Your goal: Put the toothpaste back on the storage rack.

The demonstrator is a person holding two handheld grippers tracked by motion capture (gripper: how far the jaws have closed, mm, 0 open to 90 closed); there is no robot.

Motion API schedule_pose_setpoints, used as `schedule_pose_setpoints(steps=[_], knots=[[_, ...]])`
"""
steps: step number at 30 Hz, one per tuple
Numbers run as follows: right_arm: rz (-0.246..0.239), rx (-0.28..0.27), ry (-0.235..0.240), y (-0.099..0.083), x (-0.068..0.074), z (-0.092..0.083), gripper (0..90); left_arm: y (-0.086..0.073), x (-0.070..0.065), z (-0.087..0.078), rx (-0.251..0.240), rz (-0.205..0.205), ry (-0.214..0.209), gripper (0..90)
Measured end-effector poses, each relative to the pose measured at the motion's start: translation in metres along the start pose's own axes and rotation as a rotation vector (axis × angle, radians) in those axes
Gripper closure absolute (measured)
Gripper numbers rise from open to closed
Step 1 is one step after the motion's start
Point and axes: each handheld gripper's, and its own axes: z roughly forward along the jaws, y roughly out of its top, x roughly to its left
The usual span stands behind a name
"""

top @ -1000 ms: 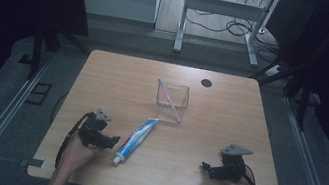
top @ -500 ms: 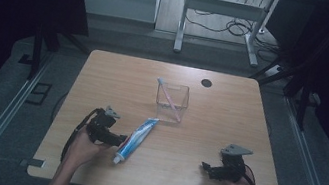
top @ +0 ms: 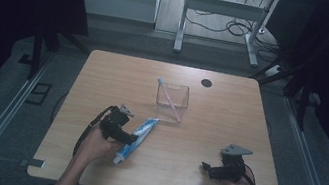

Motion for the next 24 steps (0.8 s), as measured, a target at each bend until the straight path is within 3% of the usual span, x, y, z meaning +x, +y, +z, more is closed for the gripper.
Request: schedule_pose_setpoints(steps=[11, 24], knots=[[0.0, 0.002, 0.0, 0.0, 0.0, 0.0, 4.6, 0.011, 0.0, 0.019, 0.039, -0.001, -0.005, 27.0], [0.0, 0.002, 0.0, 0.0, 0.0, 0.0, 4.5, 0.016, 0.002, 0.034, 0.072, -0.034, -0.059, 40.7]])
